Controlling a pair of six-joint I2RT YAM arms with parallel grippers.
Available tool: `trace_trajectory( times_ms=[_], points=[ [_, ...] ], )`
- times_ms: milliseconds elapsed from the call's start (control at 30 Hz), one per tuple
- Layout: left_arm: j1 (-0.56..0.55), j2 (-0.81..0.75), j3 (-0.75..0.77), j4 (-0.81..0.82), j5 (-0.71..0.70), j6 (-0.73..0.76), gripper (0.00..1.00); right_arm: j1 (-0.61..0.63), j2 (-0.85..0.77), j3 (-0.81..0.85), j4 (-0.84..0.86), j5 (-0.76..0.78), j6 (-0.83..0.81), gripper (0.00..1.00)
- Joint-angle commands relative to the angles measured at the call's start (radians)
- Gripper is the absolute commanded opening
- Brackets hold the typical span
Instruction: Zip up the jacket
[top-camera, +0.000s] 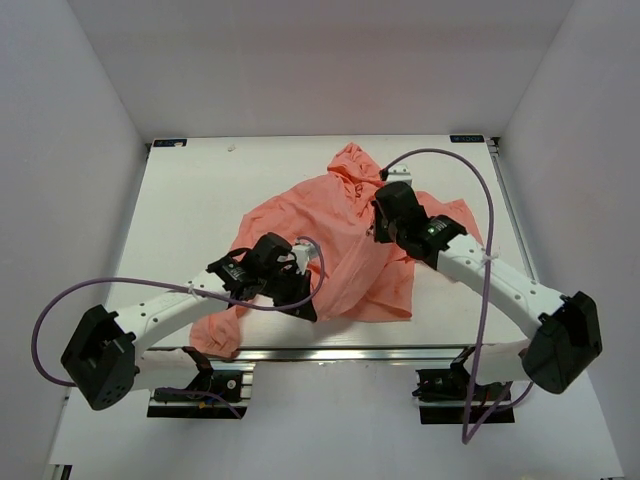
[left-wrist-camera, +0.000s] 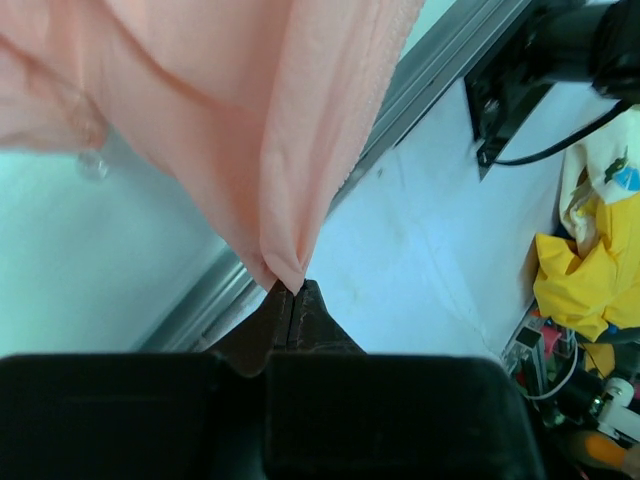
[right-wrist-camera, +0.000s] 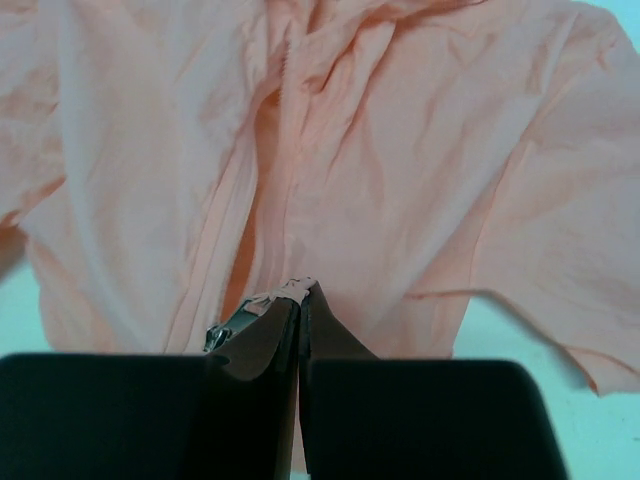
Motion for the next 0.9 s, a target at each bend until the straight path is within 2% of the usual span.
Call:
trace_trajectory(
  times_ms=[0, 133, 400, 633, 867],
  points=[
    [-0.004, -0.042, -0.043, -0.094, 0.028, -0.011, 0.00, -0.078, 0.066, 0.065, 0.159, -0.012, -0.068, 0.00],
    [-0.004, -0.059, -0.075, -0.093, 0.025, -0.034, 0.00, -0.149, 0.181, 0.144, 0.250, -0.032, -0.117, 0.00],
    [-0.004, -0.036, -0.105, -0.109, 0.017, -0.051, 0.00, -0.303, 0.436, 0.396, 0.293, -0.040, -0.217, 0.00],
    [-0.004, -0.001, -0.095, -0.122, 0.021, -0.048, 0.00, -0.411, 0.655, 0.695, 0.253, -0.025, -0.277, 0.00],
    [-0.004, 0.050, -0.074, -0.154, 0.025, -0.025, 0.00, -0.486, 0.888, 1.070, 0.219, -0.032, -0.352, 0.00]
  ],
)
